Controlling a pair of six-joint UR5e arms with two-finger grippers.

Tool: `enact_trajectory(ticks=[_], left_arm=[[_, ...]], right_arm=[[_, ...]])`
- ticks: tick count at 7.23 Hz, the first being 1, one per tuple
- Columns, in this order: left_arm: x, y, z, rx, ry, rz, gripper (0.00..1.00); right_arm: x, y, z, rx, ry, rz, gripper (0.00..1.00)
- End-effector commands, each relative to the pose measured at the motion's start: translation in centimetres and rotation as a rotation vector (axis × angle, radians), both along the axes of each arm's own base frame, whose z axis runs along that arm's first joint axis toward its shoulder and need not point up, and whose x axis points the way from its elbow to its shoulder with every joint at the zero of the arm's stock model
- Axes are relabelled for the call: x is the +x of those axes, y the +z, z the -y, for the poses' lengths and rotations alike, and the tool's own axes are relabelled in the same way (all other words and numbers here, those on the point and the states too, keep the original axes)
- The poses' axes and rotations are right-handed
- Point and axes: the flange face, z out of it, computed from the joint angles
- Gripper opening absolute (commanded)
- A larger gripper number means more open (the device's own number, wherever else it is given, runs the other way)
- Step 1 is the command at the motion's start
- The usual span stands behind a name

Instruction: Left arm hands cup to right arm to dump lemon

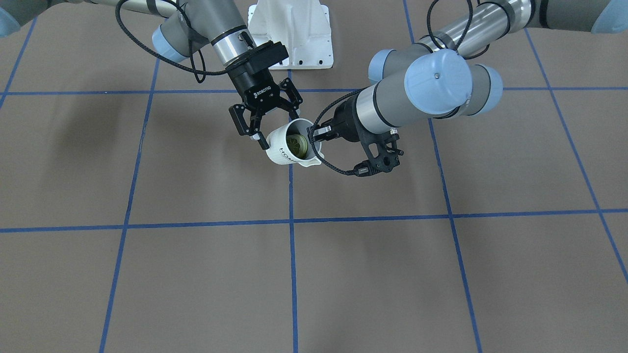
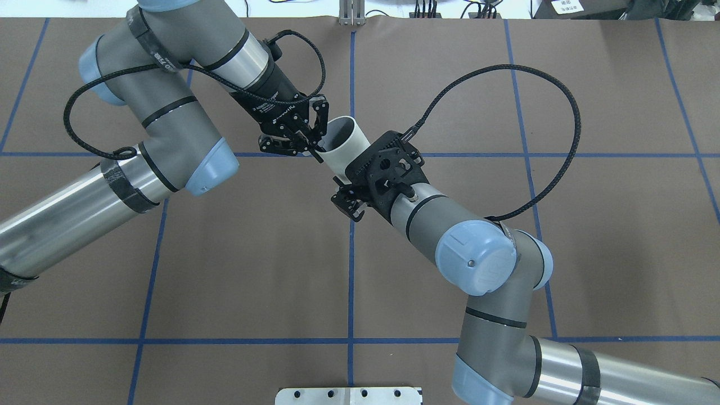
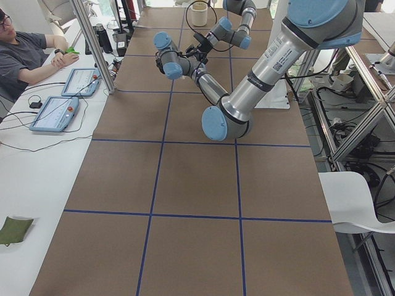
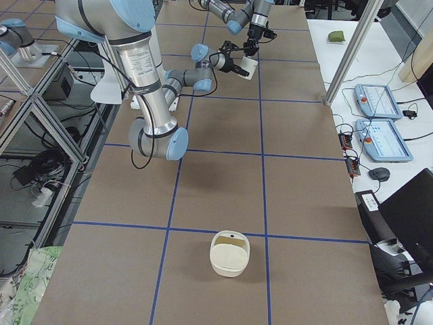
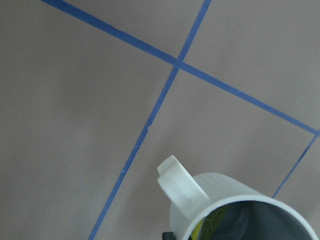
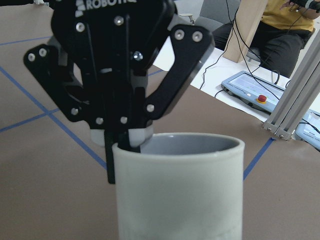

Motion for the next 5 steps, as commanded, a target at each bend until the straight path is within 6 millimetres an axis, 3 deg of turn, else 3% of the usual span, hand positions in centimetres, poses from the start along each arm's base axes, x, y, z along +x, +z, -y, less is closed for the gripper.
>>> enact_trajectory(ticks=[1,4,5], left_arm=[[0.13,-0.80,-0.93,0.008,0.008,-0.012,0.00],[0.19,-1.12,-1.34,-0.005,0.010,-0.014,0.00],[0.22,-0.98,-1.34,-0.007,0.012,-0.014,0.21]], right_arm=[[-0.05,0.06,0.02,-0.001,0.000,-0.001,1.00],[-0.09,0.12,0.05,-0.003,0.002,-0.001,1.00],[-0.08,0.01,0.04,-0.010,0.003,0.009,0.73]])
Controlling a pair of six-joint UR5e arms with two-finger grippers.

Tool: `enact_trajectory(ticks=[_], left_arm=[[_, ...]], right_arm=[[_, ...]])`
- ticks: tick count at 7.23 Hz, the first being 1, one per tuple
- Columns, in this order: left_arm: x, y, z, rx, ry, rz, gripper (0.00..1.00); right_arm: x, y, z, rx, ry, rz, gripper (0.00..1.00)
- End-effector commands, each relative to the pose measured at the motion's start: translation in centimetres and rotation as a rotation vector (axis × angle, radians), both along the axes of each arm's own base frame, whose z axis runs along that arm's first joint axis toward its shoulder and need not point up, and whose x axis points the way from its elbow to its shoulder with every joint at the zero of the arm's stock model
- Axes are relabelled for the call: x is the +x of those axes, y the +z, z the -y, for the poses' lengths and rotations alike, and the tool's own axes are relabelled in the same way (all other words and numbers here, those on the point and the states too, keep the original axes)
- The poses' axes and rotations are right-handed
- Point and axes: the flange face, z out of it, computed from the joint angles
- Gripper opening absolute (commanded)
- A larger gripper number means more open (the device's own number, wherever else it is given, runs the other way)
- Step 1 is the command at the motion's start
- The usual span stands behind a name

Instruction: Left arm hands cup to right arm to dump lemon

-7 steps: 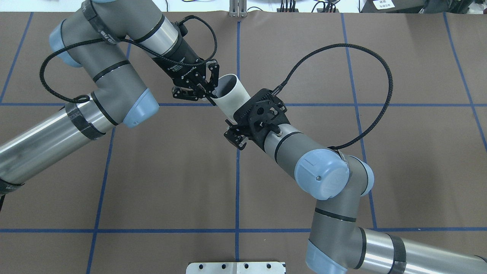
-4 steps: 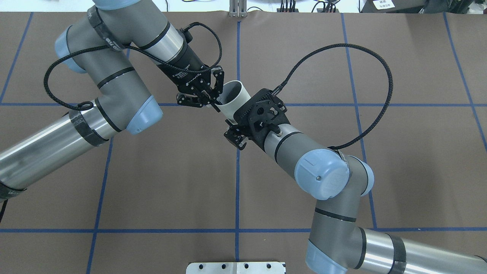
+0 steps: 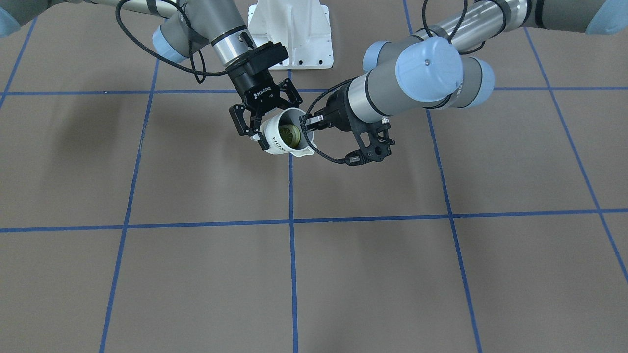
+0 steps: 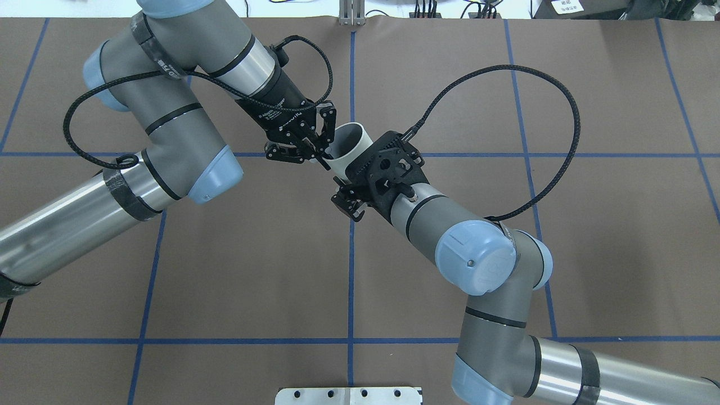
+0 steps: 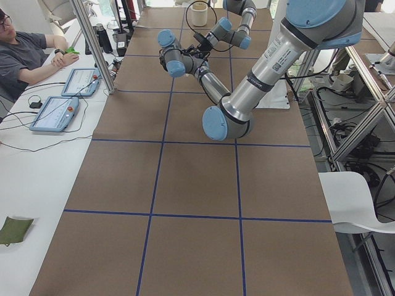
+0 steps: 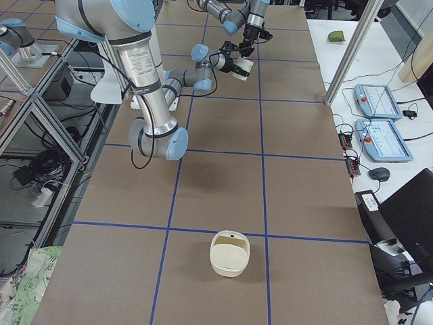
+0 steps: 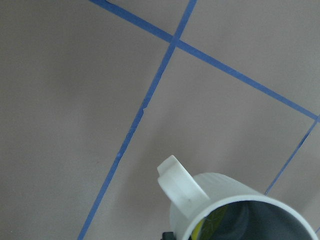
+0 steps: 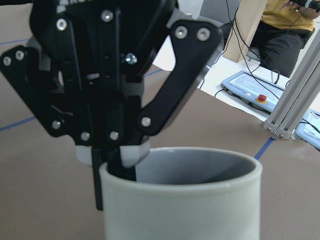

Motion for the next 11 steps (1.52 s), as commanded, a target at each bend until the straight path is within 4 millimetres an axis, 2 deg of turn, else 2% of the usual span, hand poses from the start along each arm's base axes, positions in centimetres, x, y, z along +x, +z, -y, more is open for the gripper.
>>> enact_trajectory(ticks=[1,2,3,5,6,7,8,9,10,11], left_arm=[[0.0,-0.2,-0.2,0.007,0.004,-0.007,0.99],[-0.5,-0.6,-0.5,0.021,0.002,-0.018,1.00],[-0.9,-0.1,-1.0,0.026,0.005,-0.021,1.00],[-1.3,-0.2,-1.3,0.031,0.004,-0.025,1.00],[-2.1,-0.7,-0.9,0.039,-0.010,-0.032,1.00],[-3.8,-0.1,0.8,0.036,-0.053,-0.021,1.00],[-5.7,1.1,2.7,0.026,-0.098,-0.004,1.00],[-7.1,1.8,4.2,0.050,-0.119,0.002,1.00],[-7.9,3.8,4.8,0.057,-0.126,0.018,1.00],[-8.1,4.5,5.0,0.068,-0.126,0.022,1.00]], right_arm=[[0.0,-0.1,0.0,-0.024,0.003,0.023,0.29],[0.0,0.0,0.0,-0.025,0.002,0.022,0.10],[0.0,-0.1,0.0,-0.026,0.002,0.025,0.05],[0.0,0.0,0.0,-0.026,0.002,0.025,0.05],[0.1,0.0,0.0,-0.025,0.004,0.025,0.05],[1.0,-0.4,0.7,-0.030,0.020,0.043,0.05],[2.5,-0.8,1.3,-0.064,0.044,0.097,0.05],[4.4,-0.2,2.1,-0.110,0.078,0.143,0.05],[6.5,2.4,2.2,-0.207,0.116,0.207,0.01],[9.7,3.8,3.0,-0.290,0.170,0.290,0.01]])
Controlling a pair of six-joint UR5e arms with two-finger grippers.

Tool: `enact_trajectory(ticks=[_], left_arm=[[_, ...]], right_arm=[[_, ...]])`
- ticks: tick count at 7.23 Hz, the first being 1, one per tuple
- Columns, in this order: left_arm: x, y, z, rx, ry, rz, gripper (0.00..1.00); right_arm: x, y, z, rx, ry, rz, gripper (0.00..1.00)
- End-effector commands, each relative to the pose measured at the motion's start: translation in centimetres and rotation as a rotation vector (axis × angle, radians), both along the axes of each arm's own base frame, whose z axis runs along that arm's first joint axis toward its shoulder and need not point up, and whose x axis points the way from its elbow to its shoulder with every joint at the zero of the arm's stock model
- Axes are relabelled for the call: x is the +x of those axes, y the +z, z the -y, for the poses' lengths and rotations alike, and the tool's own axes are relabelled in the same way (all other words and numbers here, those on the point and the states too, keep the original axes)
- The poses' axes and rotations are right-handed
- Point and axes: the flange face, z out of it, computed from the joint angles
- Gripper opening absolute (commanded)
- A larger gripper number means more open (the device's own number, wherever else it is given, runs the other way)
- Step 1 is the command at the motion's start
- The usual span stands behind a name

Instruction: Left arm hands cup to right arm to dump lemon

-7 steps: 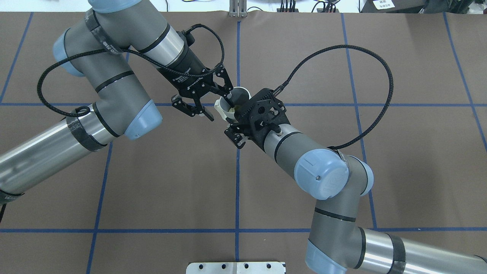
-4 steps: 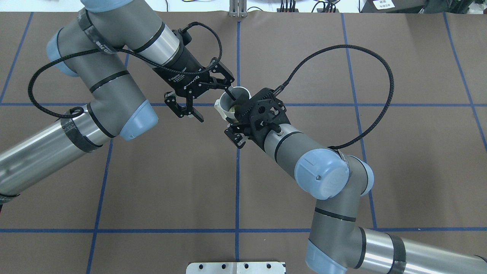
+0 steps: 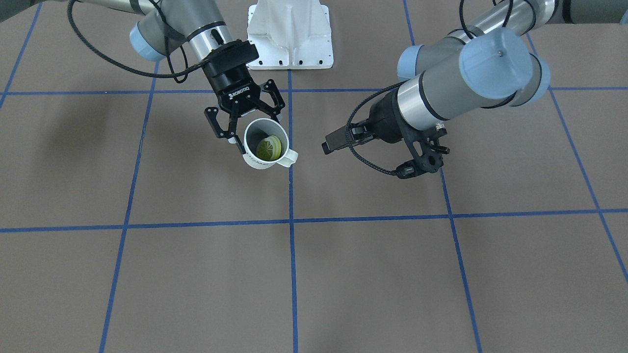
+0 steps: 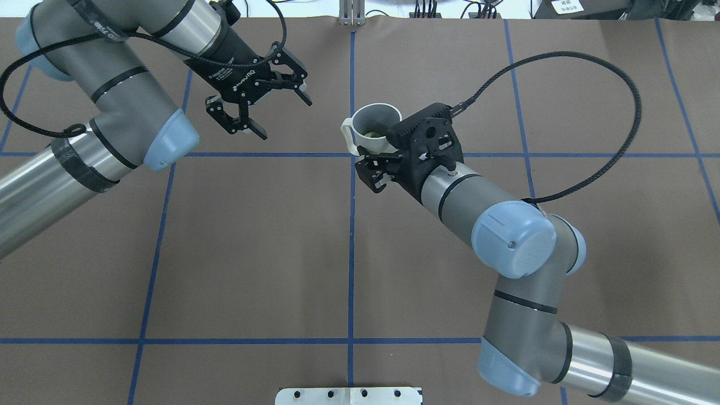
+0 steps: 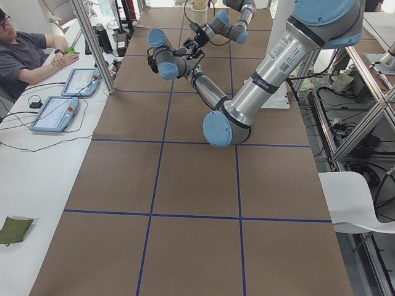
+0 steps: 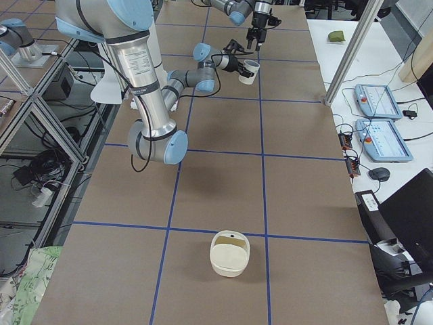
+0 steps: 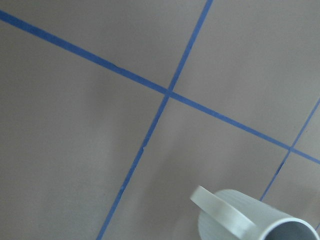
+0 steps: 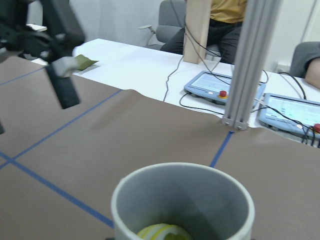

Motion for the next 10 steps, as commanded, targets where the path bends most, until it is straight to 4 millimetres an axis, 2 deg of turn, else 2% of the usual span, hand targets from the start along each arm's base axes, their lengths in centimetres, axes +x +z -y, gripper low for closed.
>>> enact_trajectory(ticks=[1,2,3,4,5,6,7,8,10], left_arm=[[-0.8,1.6,0.6,0.008,-0.008,0.013,1.00],[-0.9,1.6,0.7,0.010,-0.011,0.013,1.00],[-1.0,1.7,0.9,0.023,-0.031,0.020,1.00],[-1.0,1.9,1.1,0.028,-0.047,0.029,1.00],[-0.8,2.3,1.3,0.031,-0.068,0.042,1.00],[-0.6,3.1,1.3,0.029,-0.082,0.057,1.00],[-0.4,3.0,1.1,0.034,-0.086,0.059,1.00],[-0.3,2.9,1.0,0.036,-0.085,0.057,1.00],[-0.1,2.9,0.9,0.035,-0.082,0.058,1.00]], right_arm=[[7.0,4.3,1.6,-0.119,0.105,0.073,0.00],[10.1,6.2,2.1,-0.119,0.141,0.086,0.00],[11.8,9.5,1.2,-0.121,0.148,0.108,0.00],[15.1,14.1,-0.7,-0.126,0.151,0.169,0.00],[19.1,19.3,-3.1,-0.131,0.158,0.202,0.00],[22.5,22.8,-4.5,-0.138,0.174,0.189,0.00],[25.1,25.6,-5.4,-0.139,0.192,0.208,0.00],[27.1,29.4,-6.5,-0.209,0.206,0.335,0.00],[32.1,40.4,-8.4,-0.204,0.232,0.418,0.00]])
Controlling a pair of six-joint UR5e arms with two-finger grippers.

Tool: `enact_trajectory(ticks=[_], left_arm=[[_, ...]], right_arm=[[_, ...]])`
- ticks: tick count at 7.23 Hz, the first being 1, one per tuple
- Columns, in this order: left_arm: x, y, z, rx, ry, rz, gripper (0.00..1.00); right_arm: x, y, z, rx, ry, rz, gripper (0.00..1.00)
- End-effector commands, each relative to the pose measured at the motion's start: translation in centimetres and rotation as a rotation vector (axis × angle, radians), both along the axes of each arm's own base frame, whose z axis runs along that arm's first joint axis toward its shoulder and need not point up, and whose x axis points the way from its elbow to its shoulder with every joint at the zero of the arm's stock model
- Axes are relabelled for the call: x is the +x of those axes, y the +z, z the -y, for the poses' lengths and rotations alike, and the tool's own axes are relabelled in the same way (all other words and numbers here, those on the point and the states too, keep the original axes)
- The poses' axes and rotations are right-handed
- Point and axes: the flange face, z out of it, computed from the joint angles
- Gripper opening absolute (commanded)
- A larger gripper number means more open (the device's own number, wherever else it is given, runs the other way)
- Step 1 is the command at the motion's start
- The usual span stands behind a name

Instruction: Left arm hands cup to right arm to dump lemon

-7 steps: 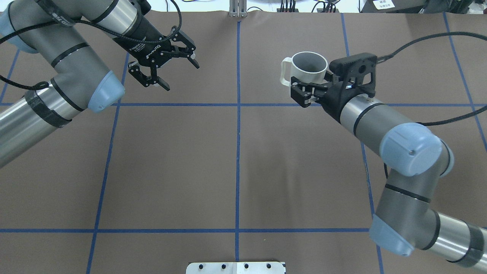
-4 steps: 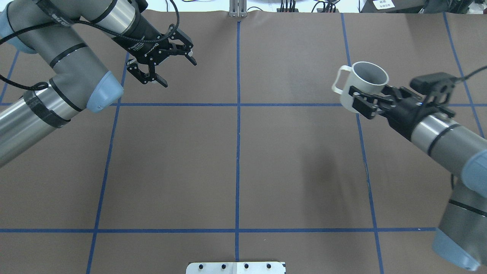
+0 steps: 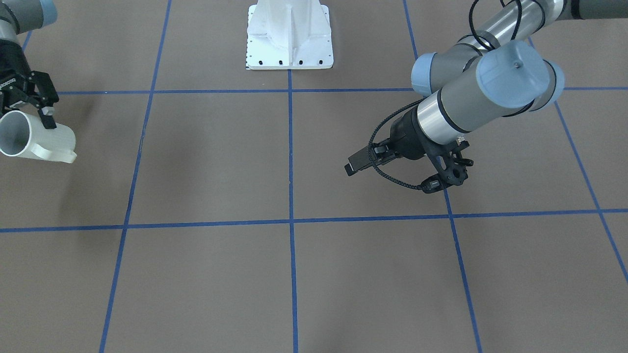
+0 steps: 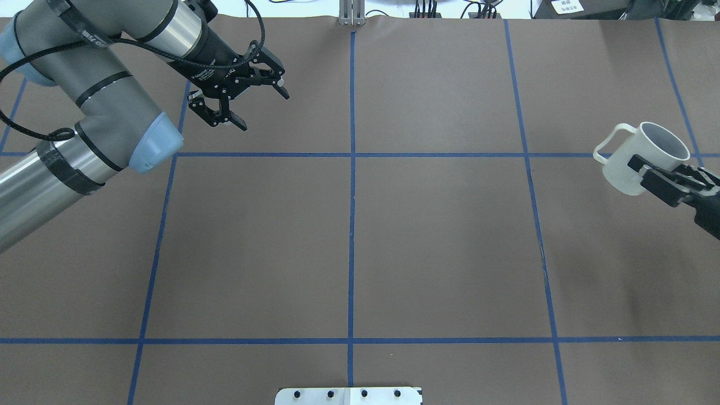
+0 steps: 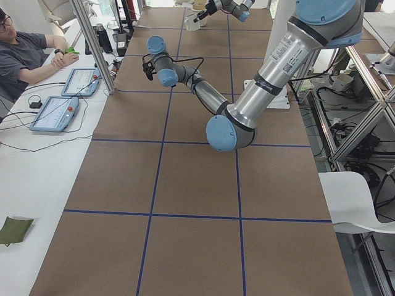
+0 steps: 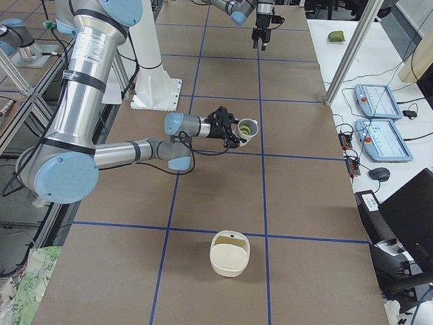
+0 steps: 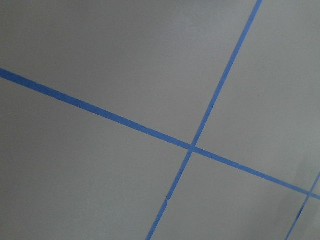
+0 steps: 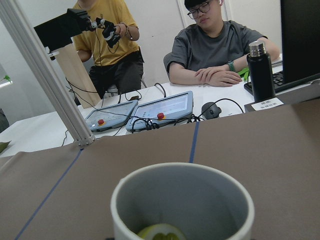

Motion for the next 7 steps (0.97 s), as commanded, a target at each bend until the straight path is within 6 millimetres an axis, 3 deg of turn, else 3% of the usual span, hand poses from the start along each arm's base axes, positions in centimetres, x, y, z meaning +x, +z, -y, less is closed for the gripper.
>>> enact_trajectory(ticks=[1,4,6,7], left_arm=[[0.3,-0.2,-0.2,0.003,0.004,-0.002,1.00],[1.1,-1.0,-0.6,0.011,0.016,-0.008,1.00],[1.2,-1.4,-0.5,0.020,0.007,-0.008,1.00],[1.2,-1.6,-0.5,0.021,0.007,-0.009,1.00]], right_arm=[[5.6,9.4,-2.5,0.001,0.040,0.052,0.00],[10.7,11.7,-4.7,-0.042,0.057,0.132,0.00],[15.1,12.9,-3.8,-0.134,0.051,0.258,0.00],[16.0,14.1,-2.2,-0.170,0.050,0.306,0.00]])
